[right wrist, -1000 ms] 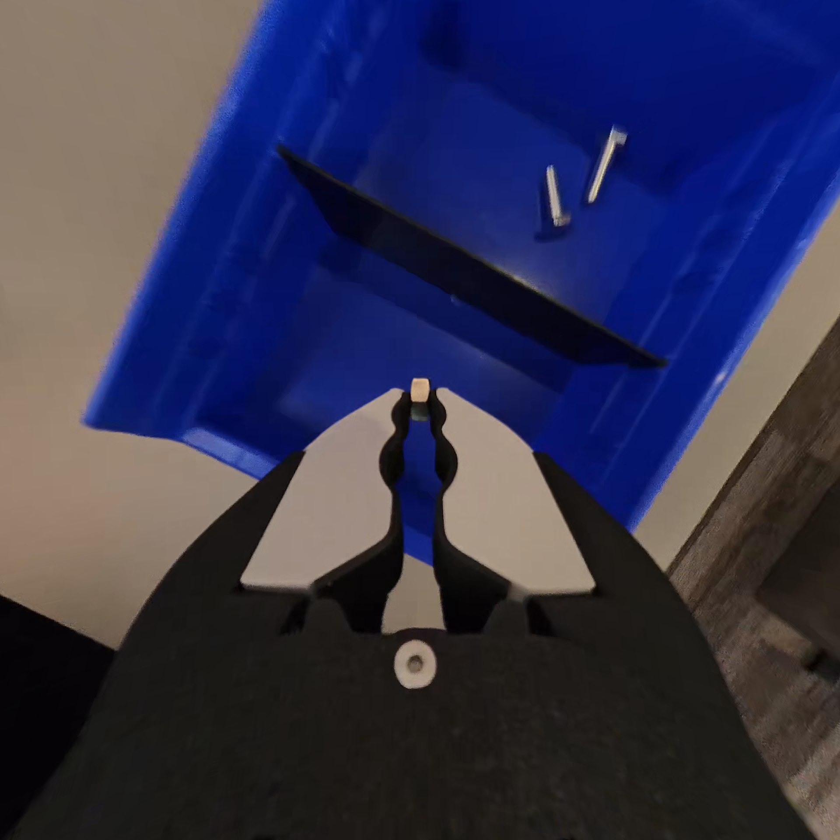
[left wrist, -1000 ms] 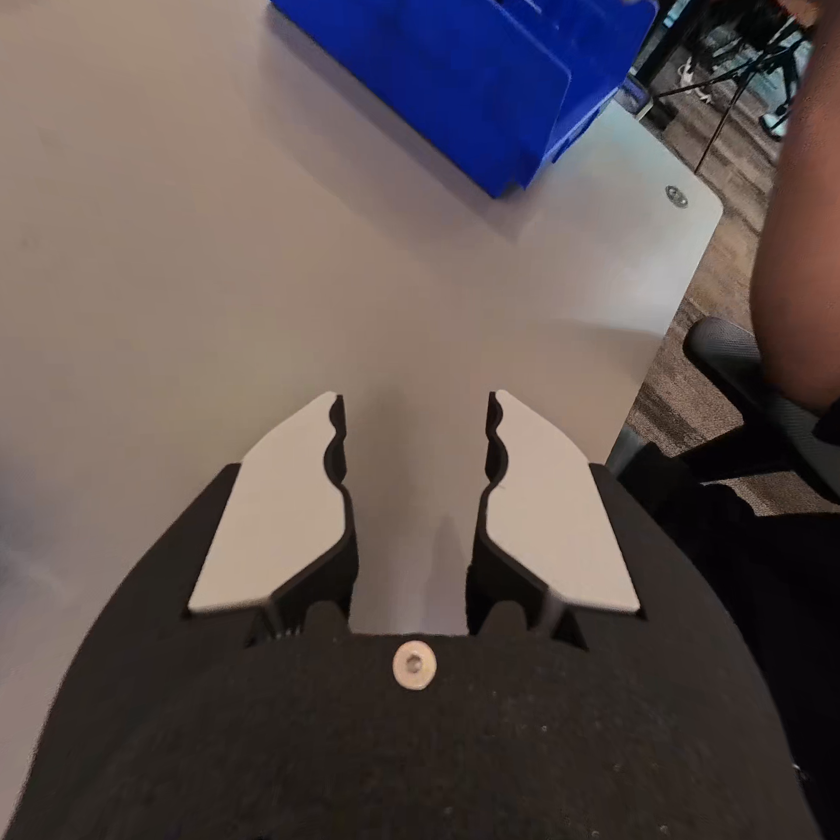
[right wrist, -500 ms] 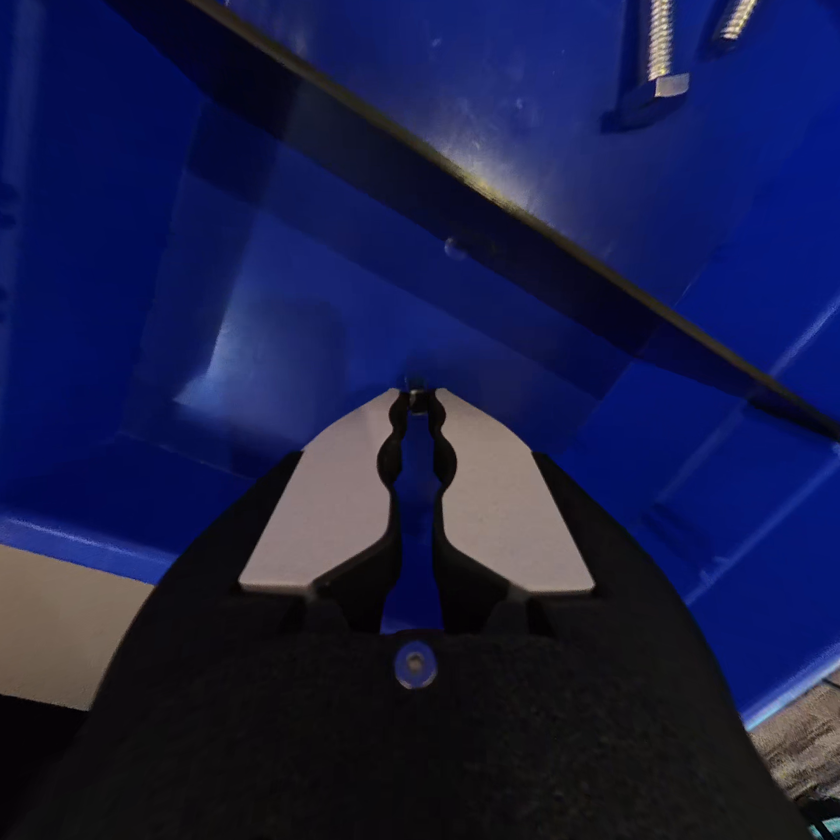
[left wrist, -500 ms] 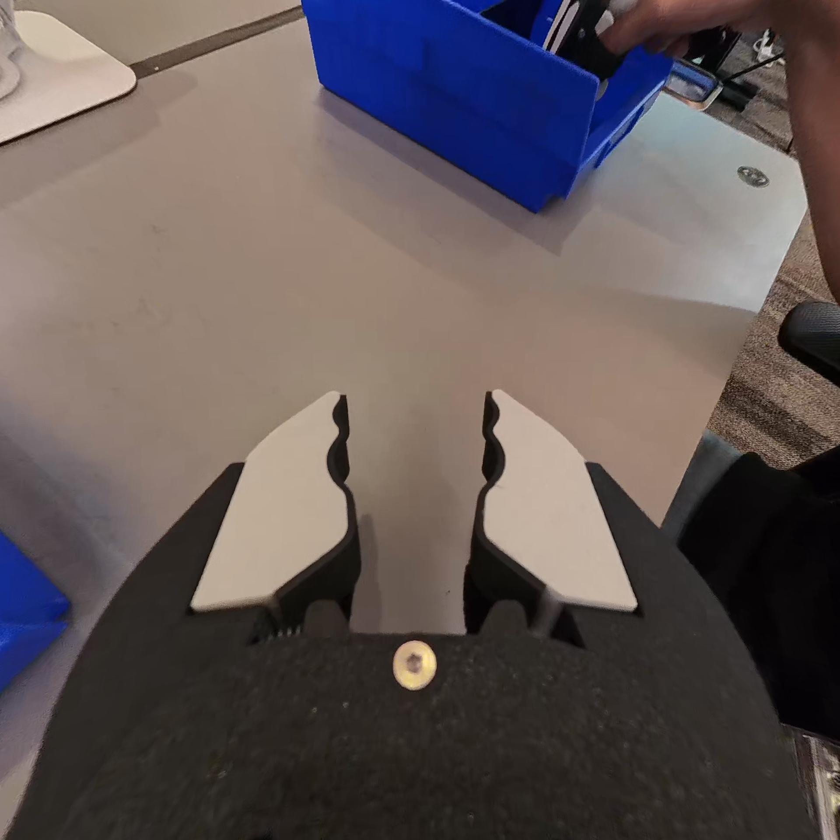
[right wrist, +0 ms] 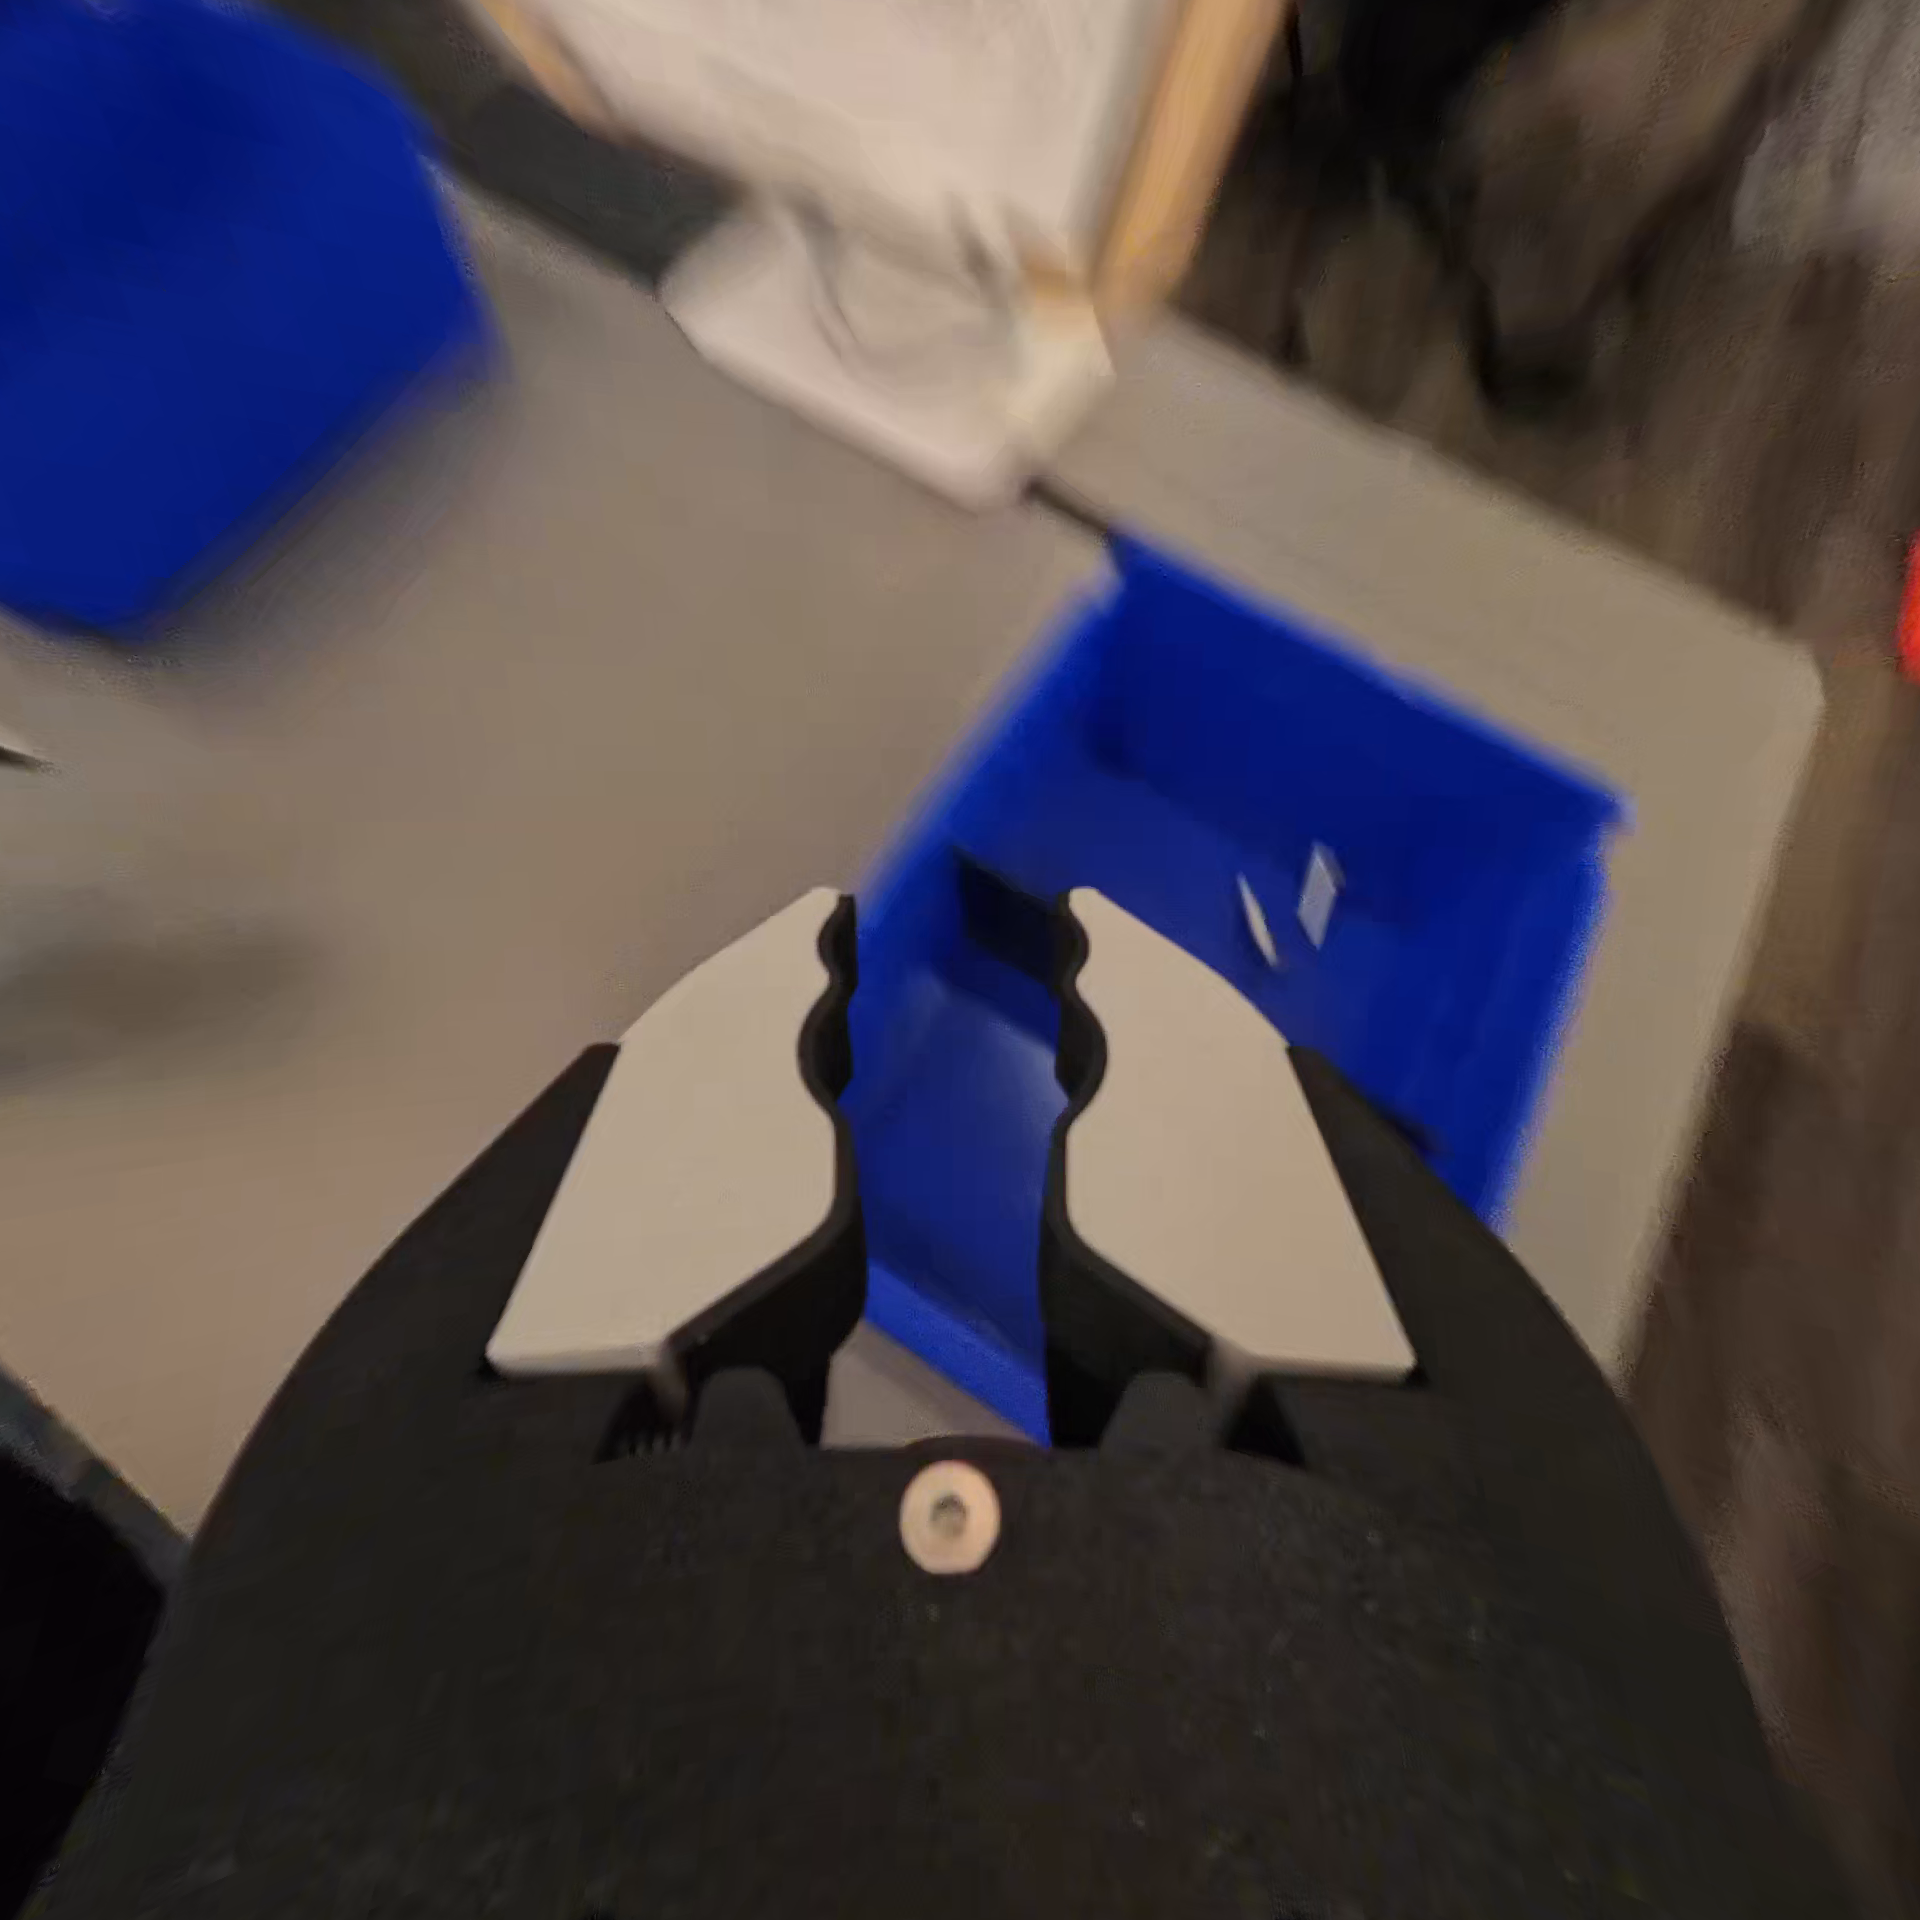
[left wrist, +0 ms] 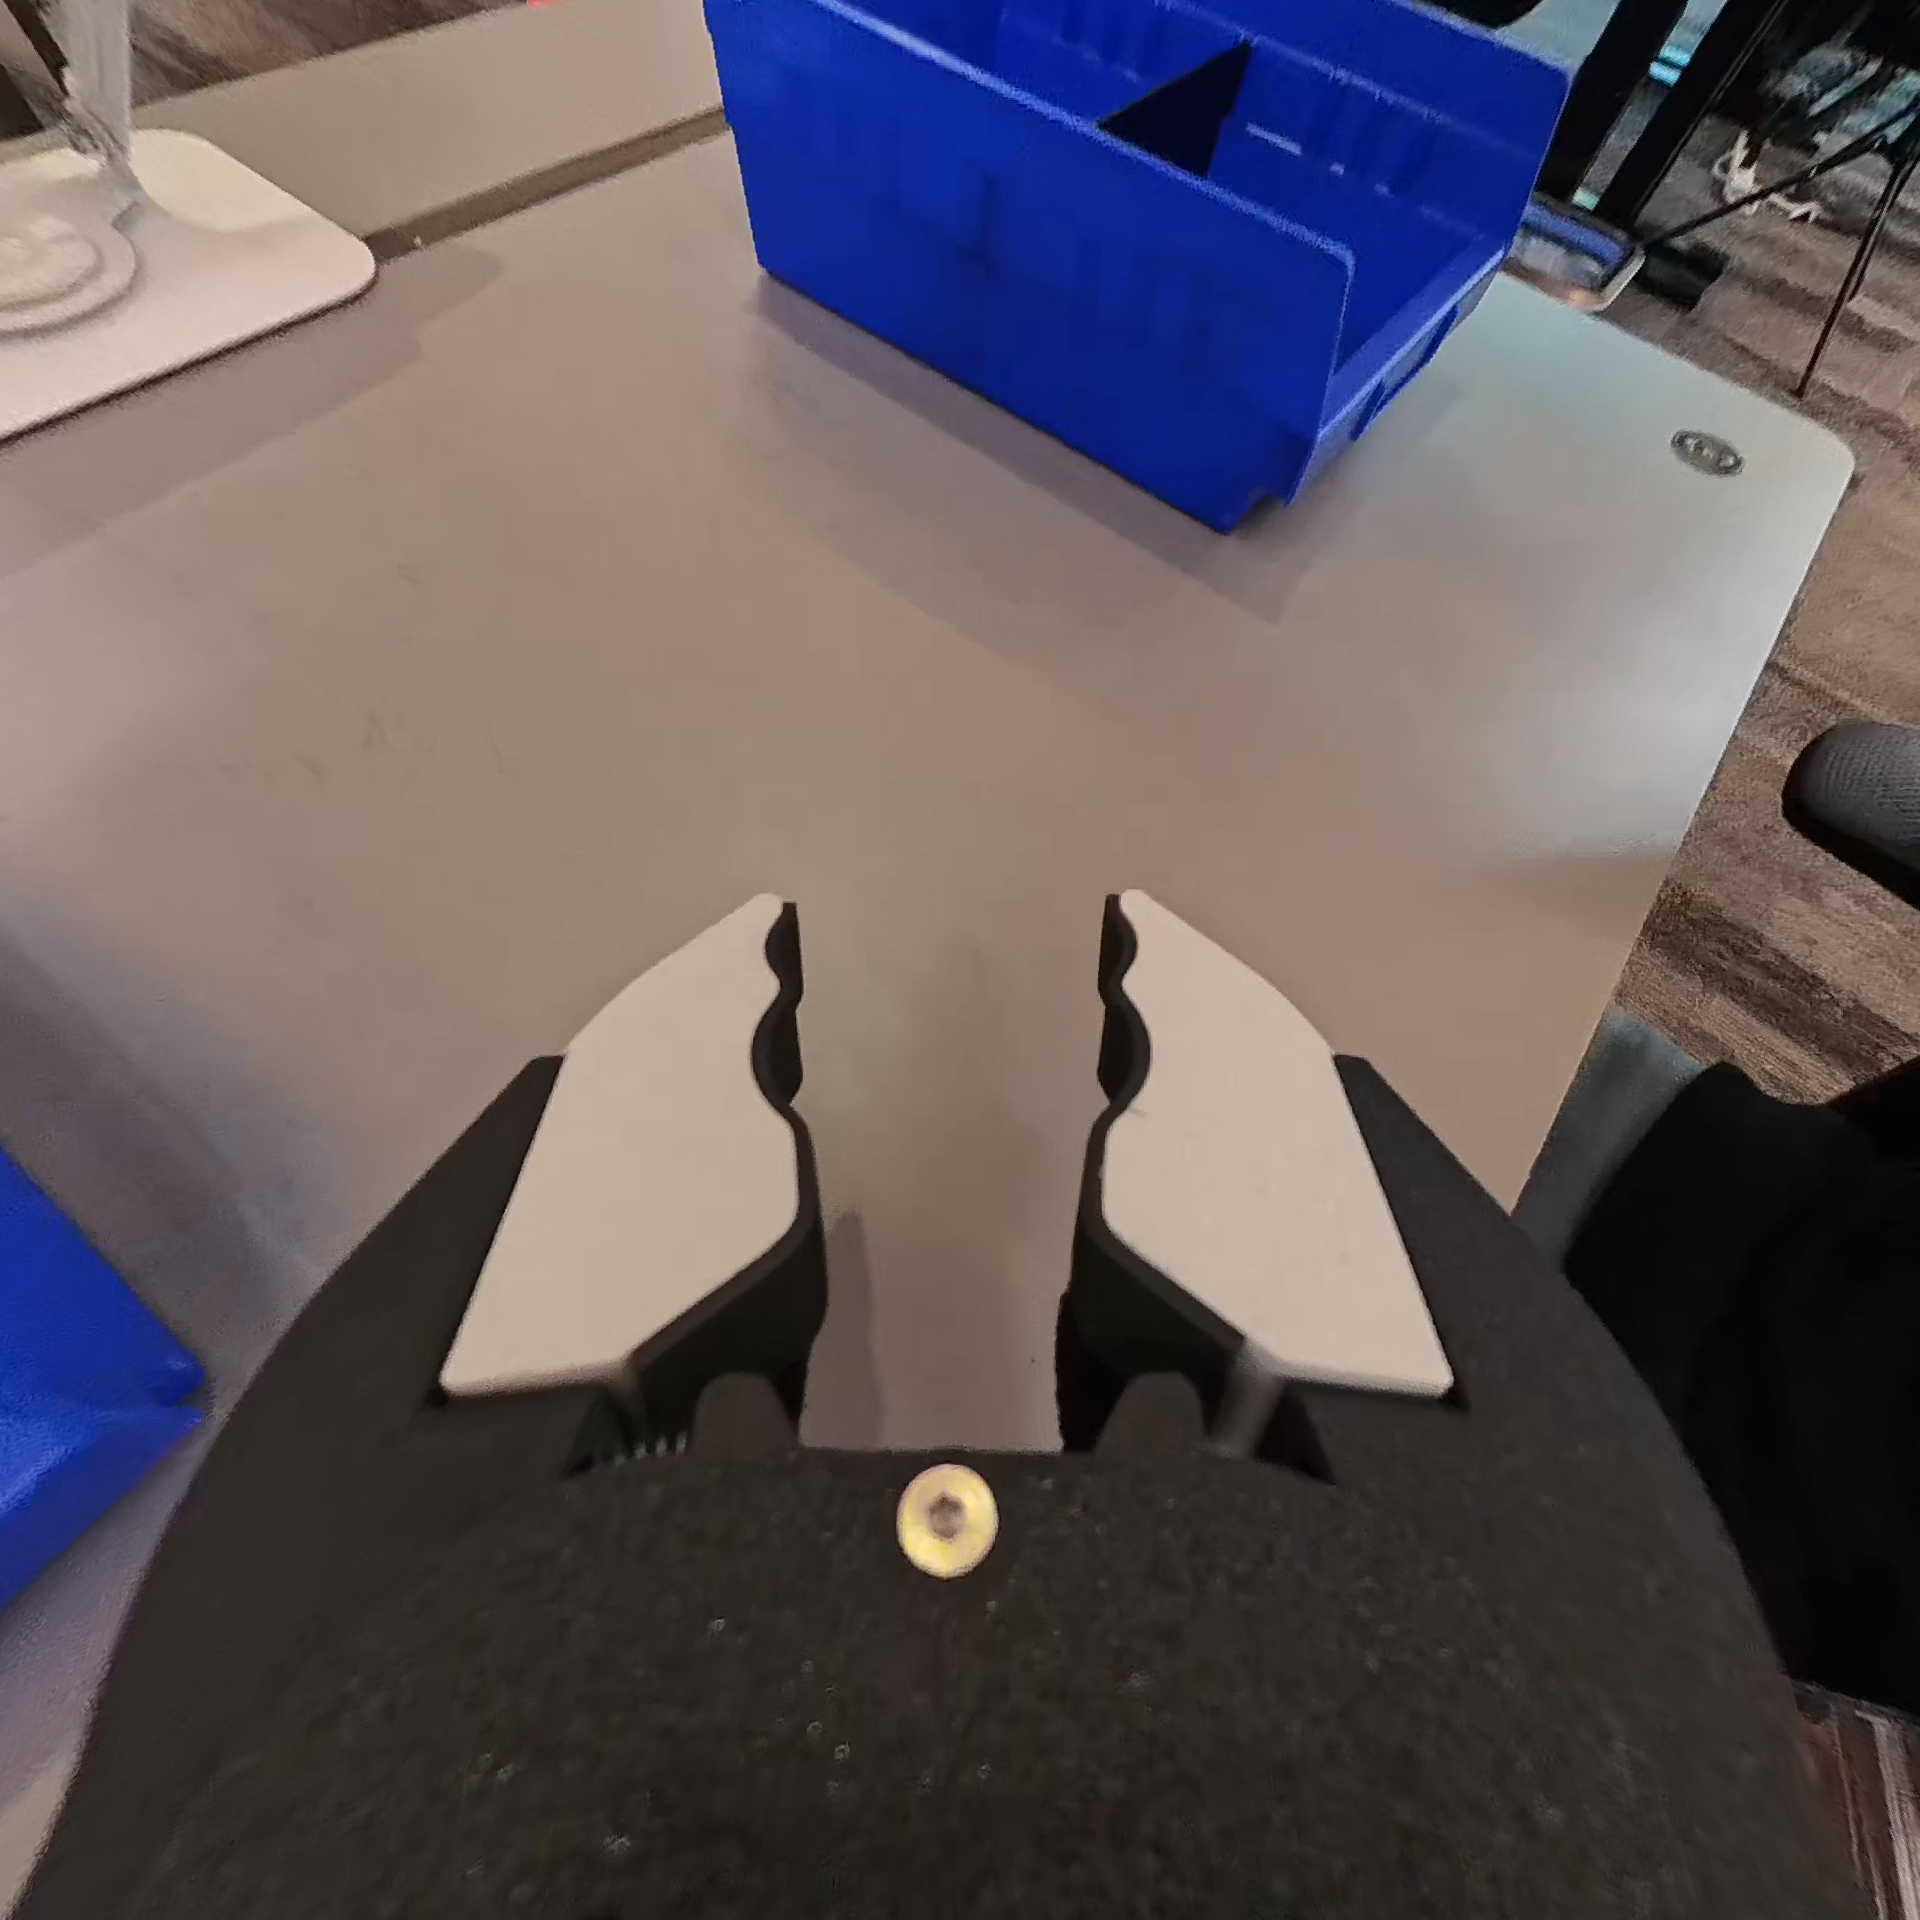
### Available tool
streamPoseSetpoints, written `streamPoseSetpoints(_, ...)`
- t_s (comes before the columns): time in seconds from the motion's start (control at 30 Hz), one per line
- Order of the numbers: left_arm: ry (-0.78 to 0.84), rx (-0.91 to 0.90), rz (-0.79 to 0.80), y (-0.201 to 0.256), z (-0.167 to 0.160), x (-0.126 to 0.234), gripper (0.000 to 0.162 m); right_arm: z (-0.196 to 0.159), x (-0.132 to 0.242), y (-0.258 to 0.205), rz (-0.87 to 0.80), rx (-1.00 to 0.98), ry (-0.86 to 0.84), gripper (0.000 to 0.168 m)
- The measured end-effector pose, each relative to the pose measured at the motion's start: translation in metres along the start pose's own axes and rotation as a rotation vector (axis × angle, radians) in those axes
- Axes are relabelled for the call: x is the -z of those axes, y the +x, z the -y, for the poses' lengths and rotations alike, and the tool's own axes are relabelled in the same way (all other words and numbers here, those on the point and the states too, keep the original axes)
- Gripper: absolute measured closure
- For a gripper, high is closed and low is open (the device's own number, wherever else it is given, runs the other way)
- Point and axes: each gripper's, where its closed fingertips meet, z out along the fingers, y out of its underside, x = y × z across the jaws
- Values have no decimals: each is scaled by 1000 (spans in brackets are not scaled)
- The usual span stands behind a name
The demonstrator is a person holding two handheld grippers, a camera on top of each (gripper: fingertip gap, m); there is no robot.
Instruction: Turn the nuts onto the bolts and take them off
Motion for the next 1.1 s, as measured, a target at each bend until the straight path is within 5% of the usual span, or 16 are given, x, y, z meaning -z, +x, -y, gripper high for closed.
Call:
streamPoseSetpoints(0.03, 20, -4, 4, 0, 3, 2, 108, 24, 10, -31, 84, 14, 152, 130)
streamPoseSetpoints(0.13, 79, -28, 0, 2, 12, 8, 109, 43, 19, -138, 408, -2, 465, 127)
streamPoseSetpoints(0.3, 86, -46, -14, 4, 12, 9, 108, -45, -35, -244, 621, 5, 362, 129)
streamPoseSetpoints(0.5, 80, -49, 8, -16, 25, 48, 109, -68, -47, -254, 665, -86, 358, 135)
streamPoseSetpoints(0.7, -43, 246, 294, -166, 12, 93, 112, -78, -55, -261, 716, -130, 297, 139)
streamPoseSetpoints(0.9, -279, 527, 424, -293, -14, 59, 109, -83, -61, -271, 731, -72, 266, 141)
streamPoseSetpoints(1.1, -573, 656, 475, -339, -52, 27, 114, -82, -57, -268, 745, -73, 270, 142)
